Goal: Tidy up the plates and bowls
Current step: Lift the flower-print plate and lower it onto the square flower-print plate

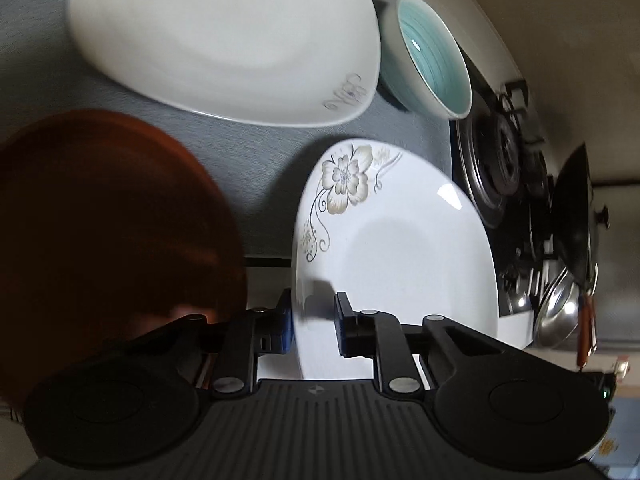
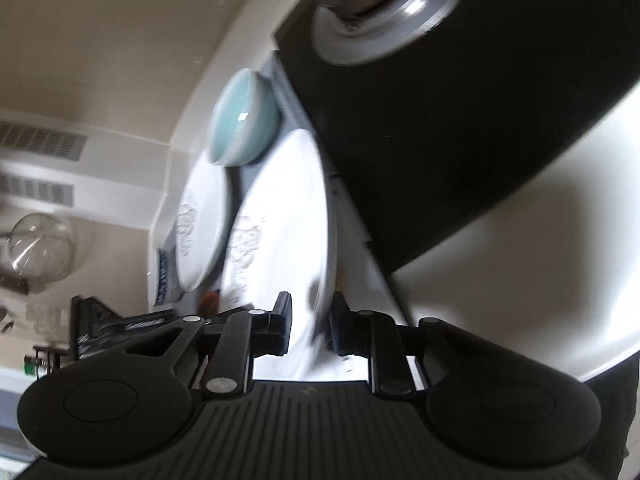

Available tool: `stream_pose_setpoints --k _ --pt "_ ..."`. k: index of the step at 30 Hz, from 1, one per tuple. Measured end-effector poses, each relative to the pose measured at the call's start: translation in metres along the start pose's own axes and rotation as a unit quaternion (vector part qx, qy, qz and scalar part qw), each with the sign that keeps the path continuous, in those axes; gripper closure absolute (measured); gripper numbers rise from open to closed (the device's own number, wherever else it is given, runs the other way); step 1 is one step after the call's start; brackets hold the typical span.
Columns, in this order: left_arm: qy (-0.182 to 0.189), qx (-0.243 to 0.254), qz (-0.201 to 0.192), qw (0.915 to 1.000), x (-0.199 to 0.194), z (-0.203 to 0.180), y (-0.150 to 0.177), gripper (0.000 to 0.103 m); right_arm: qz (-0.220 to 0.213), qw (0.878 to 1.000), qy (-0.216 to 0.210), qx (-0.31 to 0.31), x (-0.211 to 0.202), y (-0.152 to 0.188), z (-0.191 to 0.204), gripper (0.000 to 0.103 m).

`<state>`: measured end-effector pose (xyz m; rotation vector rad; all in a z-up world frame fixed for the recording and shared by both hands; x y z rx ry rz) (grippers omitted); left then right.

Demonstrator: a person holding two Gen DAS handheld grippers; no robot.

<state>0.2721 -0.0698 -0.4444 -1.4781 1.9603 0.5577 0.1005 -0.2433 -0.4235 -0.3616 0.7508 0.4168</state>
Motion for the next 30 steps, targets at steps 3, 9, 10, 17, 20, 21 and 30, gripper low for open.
stream_pose_setpoints --k 3,9,10,17,20,21,30 --pt "0.018 -0.011 0.002 0.9998 -0.007 0.0 -0.004 0.083 -0.001 1.0 -0.004 -0.005 -0.005 0.0 0.009 0.081" --pt "0.068 -0.046 -0.014 0.9966 -0.018 -0.002 -0.01 0.083 -0.003 1.0 -0.014 -0.009 -0.009 0.001 0.016 0.08" --pt "0.071 -0.045 -0.018 0.9963 -0.022 -0.003 -0.01 0.083 -0.005 1.0 -0.014 -0.016 -0.01 0.002 0.02 0.08" --pt "0.064 -0.025 -0.043 0.9967 -0.052 -0.012 -0.011 0.083 -0.01 0.999 -0.026 -0.03 -0.015 0.003 0.044 0.08" --pt "0.069 -0.03 -0.056 0.9956 -0.069 -0.008 -0.009 0.083 -0.009 0.999 -0.033 -0.042 -0.015 0.003 0.055 0.08" --pt "0.072 -0.033 -0.06 0.9951 -0.074 -0.007 -0.009 0.083 -0.009 0.998 -0.035 -0.045 -0.014 0.003 0.06 0.08" --pt "0.053 -0.035 -0.102 0.9928 -0.115 0.011 -0.022 0.083 0.019 0.996 -0.045 -0.077 0.015 0.003 0.095 0.08"
Point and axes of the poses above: each gripper's, at about its wrist camera, not at the fingertips, and x roughly the way its jaws point, z to its left, y to its underside, the point moved 9 cm from there along x, roughly the way its jaws point, and after that the axes turned 9 degrees about y, right-handed, at the moved point
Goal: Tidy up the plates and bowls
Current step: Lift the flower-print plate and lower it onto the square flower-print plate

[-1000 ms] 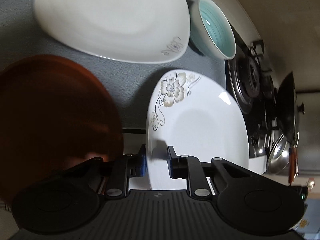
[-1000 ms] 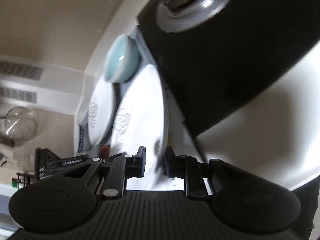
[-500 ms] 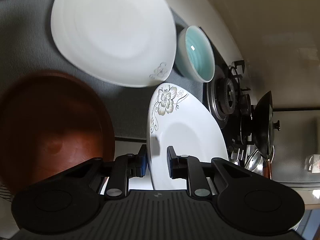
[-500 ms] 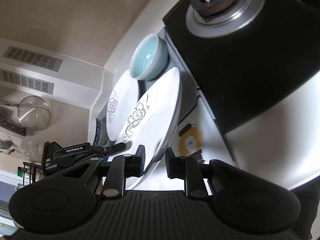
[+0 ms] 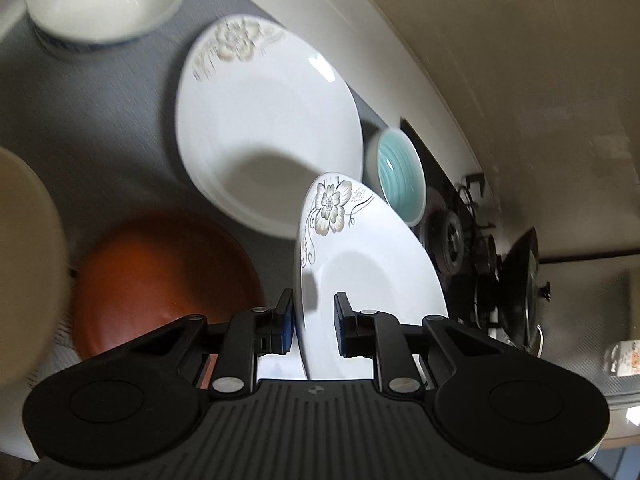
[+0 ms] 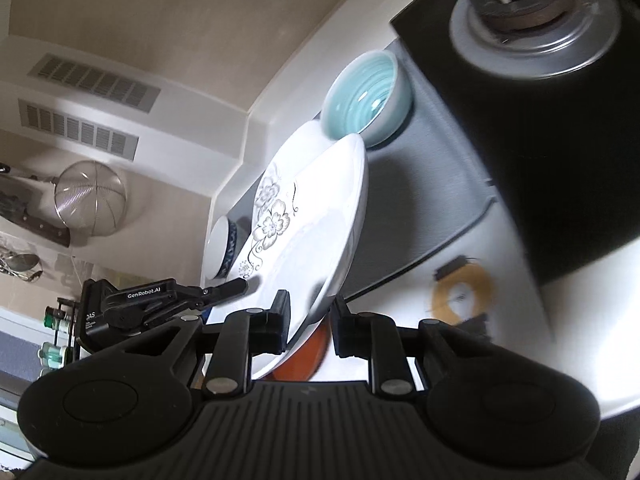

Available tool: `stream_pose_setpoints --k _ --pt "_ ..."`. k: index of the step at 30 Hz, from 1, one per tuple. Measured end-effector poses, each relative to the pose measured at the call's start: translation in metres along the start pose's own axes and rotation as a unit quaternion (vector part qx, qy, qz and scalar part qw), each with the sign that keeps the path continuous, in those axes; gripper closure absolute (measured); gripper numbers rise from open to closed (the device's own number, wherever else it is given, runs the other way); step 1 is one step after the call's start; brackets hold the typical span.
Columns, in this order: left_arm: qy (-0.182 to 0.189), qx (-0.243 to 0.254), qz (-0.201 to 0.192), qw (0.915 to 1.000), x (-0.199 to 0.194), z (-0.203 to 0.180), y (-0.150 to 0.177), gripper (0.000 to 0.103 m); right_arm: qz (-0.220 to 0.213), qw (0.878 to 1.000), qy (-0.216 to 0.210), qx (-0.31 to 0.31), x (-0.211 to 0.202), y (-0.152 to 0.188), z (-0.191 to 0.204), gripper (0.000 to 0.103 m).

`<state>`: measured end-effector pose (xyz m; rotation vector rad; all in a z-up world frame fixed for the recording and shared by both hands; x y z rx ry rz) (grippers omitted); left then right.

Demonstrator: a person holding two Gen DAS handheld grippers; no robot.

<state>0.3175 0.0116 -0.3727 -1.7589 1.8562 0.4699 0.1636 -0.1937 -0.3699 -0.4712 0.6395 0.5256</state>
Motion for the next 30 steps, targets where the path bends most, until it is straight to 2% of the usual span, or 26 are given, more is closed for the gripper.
stream_pose_setpoints --k 6,11,15,23,30 --pt "-0.029 0.002 -0.031 0.9991 -0.02 0.011 -0.019 0.083 0.026 1.0 -0.002 -0.013 0.031 -0.004 0.02 0.08" --pt "-0.061 -0.003 -0.044 0.9972 -0.024 0.027 -0.034 0.083 0.037 0.999 0.009 -0.026 0.056 -0.012 0.036 0.08" --pt "-0.071 -0.013 -0.05 0.9961 -0.027 0.038 -0.043 0.083 0.046 0.998 0.02 -0.042 0.071 -0.016 0.046 0.081" --pt "-0.083 -0.034 -0.058 0.9943 -0.021 0.053 -0.057 0.083 0.043 0.998 0.043 -0.008 0.089 -0.017 0.037 0.081" --pt "-0.058 -0.078 -0.044 0.9943 -0.011 0.068 -0.063 0.083 0.027 0.998 0.054 -0.002 0.098 -0.022 0.032 0.083"
Point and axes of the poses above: each gripper's, at about its wrist camera, not at the fingertips, and x roughly the way its jaws point, z to its left, y to its underside, the point moved 9 cm from there along x, roughly the way its jaws point, and after that the axes turned 9 degrees about y, right-handed, at the moved point
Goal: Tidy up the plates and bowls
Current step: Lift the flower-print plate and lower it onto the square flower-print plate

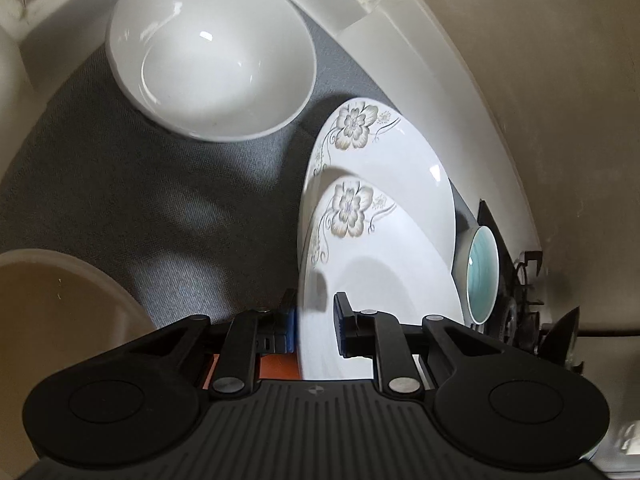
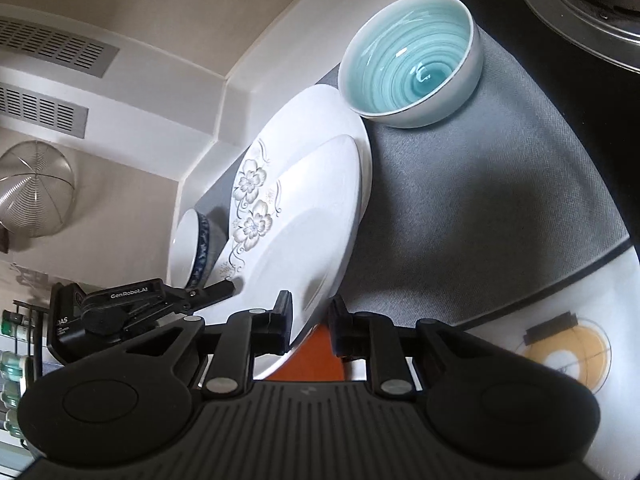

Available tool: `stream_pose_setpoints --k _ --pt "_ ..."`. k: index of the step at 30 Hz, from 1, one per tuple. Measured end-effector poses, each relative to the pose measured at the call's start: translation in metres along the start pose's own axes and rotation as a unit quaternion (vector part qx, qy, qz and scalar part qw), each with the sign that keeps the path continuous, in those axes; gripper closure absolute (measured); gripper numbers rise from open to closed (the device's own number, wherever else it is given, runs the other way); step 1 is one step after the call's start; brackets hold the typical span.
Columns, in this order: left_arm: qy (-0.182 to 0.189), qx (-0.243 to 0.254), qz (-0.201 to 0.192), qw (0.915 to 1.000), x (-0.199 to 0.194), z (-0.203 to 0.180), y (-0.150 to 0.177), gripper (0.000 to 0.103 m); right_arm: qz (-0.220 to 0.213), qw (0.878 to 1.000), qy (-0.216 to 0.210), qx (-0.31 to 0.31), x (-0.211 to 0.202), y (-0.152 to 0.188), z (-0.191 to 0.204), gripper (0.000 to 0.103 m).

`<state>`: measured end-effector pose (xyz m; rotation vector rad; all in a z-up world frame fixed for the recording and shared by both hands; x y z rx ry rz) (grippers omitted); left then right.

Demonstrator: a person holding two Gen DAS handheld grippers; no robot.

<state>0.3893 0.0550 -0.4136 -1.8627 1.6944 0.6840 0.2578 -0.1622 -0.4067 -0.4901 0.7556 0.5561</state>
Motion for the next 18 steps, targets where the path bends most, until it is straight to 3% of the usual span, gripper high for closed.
stream_pose_setpoints --k 3,11,14,18 --pt "0.012 -0.026 0.01 0.9995 -0.002 0.004 0.002 0.083 -0.012 1.0 0.01 0.001 0.004 -0.006 0.001 0.082" --pt "0.032 -0.019 0.007 0.9993 -0.007 -0.006 0.022 0.081 -0.008 1.0 0.022 -0.021 0.02 -0.013 0.005 0.084" --pt "0.002 -0.009 -0.007 0.9999 -0.005 -0.007 0.023 0.091 -0.002 0.999 0.029 -0.031 0.024 -0.015 0.006 0.084" --pt "0.021 -0.036 -0.005 0.9991 -0.004 -0.003 0.026 0.092 -0.003 1.0 0.018 -0.014 0.026 -0.021 0.001 0.08"
Point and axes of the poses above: each gripper's, at about its wrist camera, not at the fingertips, and x roughly the way its jaws point, z to its left, y to its underside, the point moved 9 cm from there along x, roughly the way its jaws point, and after that the axes turned 9 degrees about y, right-handed, at the moved point
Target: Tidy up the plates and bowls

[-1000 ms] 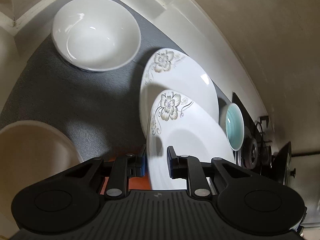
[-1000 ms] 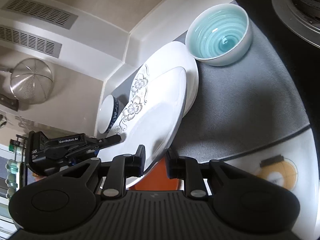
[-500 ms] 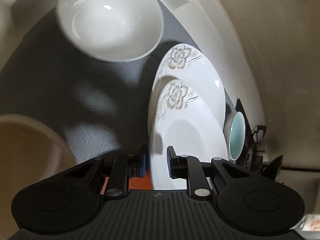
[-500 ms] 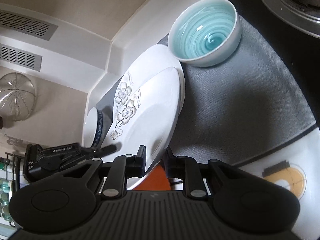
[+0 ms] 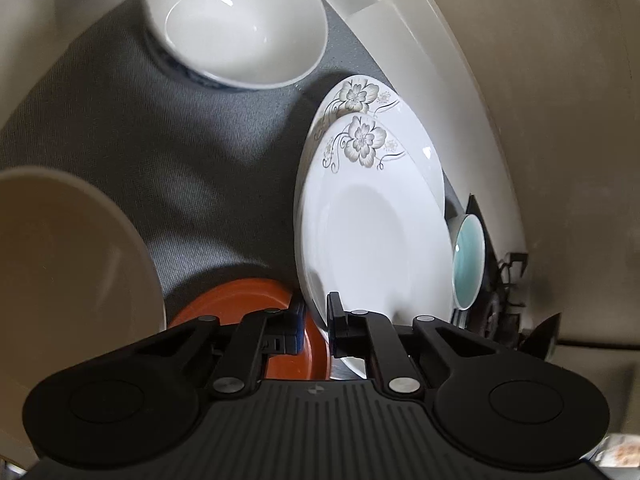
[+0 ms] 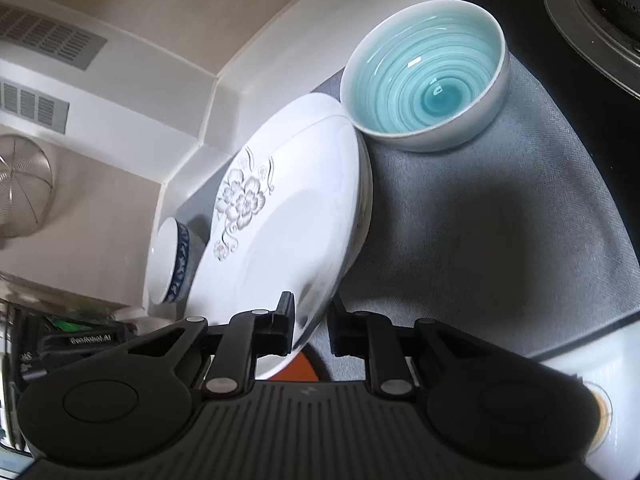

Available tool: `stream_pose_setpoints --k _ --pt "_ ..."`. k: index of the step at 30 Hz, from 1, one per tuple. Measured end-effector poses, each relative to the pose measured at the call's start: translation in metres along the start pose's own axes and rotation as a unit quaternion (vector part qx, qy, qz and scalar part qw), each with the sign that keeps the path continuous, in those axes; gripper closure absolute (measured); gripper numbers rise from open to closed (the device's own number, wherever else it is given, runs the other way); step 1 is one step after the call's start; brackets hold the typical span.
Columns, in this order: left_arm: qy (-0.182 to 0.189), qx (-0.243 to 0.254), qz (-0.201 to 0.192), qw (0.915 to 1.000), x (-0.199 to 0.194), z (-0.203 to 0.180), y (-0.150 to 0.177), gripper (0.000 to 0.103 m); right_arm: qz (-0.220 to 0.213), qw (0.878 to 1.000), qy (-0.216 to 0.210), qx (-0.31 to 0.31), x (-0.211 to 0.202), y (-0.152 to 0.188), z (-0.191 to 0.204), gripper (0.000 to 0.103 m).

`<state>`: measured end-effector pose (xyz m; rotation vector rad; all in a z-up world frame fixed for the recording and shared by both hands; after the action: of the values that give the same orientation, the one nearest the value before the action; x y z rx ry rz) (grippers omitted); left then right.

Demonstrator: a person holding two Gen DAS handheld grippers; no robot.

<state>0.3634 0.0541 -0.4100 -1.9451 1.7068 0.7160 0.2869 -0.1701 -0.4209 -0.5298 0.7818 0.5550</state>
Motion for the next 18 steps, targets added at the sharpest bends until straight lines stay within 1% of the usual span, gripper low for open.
stream_pose_setpoints --k 2,5,8,10,13,15,16,17,18 --pt "-0.003 0.005 -0.005 1.0 0.0 -0.001 0.002 0.092 -0.009 1.0 -0.002 0.009 -0.004 -0.001 -0.003 0.08" --pt "-0.005 0.001 -0.004 1.0 0.0 -0.001 0.003 0.092 -0.006 1.0 -0.015 0.021 -0.014 0.004 -0.006 0.078" --pt "-0.004 0.002 -0.004 1.0 0.002 0.0 0.002 0.092 -0.008 1.0 -0.008 0.014 -0.023 0.009 -0.006 0.076" --pt "-0.003 0.003 -0.006 1.0 0.002 0.0 0.002 0.092 -0.013 1.0 -0.001 0.014 -0.028 0.01 -0.007 0.076" --pt "-0.001 0.002 -0.004 1.0 0.002 -0.001 0.004 0.091 -0.035 0.999 0.033 0.01 -0.037 0.011 -0.008 0.075" --pt "0.001 -0.004 -0.002 1.0 0.0 -0.001 0.006 0.091 -0.052 0.998 0.042 0.008 -0.042 0.011 -0.006 0.085" --pt "0.001 -0.005 -0.001 1.0 0.0 -0.002 0.007 0.091 -0.058 0.997 0.048 -0.001 -0.042 0.011 -0.003 0.087" --pt "0.0 -0.002 -0.002 1.0 0.0 -0.002 0.007 0.091 -0.063 0.996 0.054 -0.012 -0.041 0.009 0.0 0.091" --pt "-0.002 0.002 -0.003 1.0 0.0 -0.003 0.007 0.091 -0.065 0.996 0.063 -0.019 -0.039 0.006 0.002 0.092"
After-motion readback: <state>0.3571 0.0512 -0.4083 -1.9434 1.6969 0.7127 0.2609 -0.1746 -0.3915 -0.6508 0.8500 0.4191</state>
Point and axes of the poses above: each gripper's, at about its wrist camera, not at the fingertips, and x roughly the way its jaws point, z to its left, y to its underside, the point moved 9 cm from there along x, roughly the way its jaws point, and after that the axes turned 9 degrees about y, right-handed, at the moved point
